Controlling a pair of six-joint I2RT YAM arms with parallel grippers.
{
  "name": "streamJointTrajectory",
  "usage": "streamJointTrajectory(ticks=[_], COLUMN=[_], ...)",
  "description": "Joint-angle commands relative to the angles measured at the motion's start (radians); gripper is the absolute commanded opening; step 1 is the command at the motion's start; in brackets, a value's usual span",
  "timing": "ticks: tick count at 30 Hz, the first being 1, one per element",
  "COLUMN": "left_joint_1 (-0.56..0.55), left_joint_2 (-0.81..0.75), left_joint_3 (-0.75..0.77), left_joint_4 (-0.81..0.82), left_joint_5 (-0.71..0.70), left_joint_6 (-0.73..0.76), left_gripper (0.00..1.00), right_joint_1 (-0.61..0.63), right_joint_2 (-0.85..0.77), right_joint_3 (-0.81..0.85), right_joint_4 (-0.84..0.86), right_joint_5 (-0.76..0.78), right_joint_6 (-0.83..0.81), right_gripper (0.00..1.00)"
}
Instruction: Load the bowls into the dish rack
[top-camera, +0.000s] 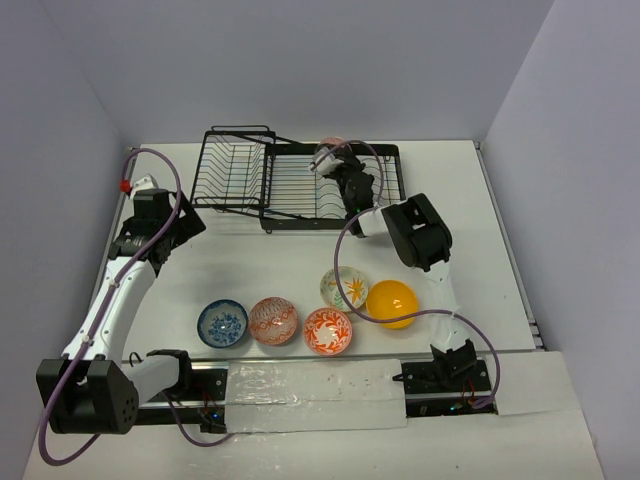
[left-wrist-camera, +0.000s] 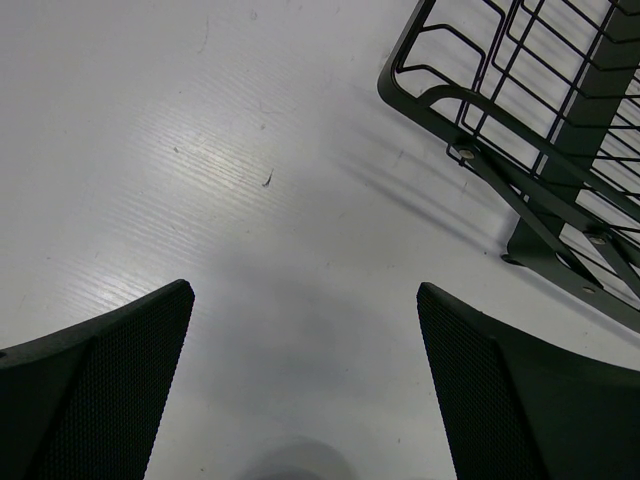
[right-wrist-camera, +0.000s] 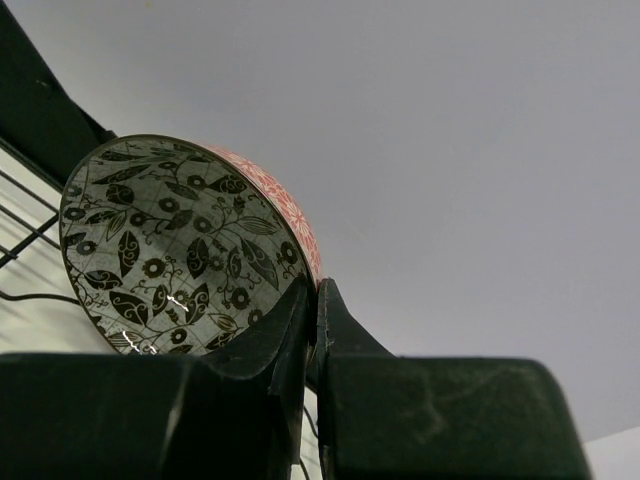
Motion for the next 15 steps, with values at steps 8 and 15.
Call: streamJointTrajectory(ticks=[8,15], left_joint_1=[0.003,0.005], left_joint_2=[-0.016,-0.013], left_joint_3=[-0.003,-0.001], left_joint_4=[0.036,0.038], left_joint_5=[-0.018,-0.019], left_joint_6=[0.005,0.005], left_gripper=[0.99,0.99], right_joint_1=[-0.026,-0.032], right_joint_2=[0.010,0.031], right_joint_3=[0.072,0.089], right_joint_4=[0.180,0.160], right_joint_5=[-0.022,-0.051], right_joint_6=[0.064,0.072], right_gripper=[0.00,0.00])
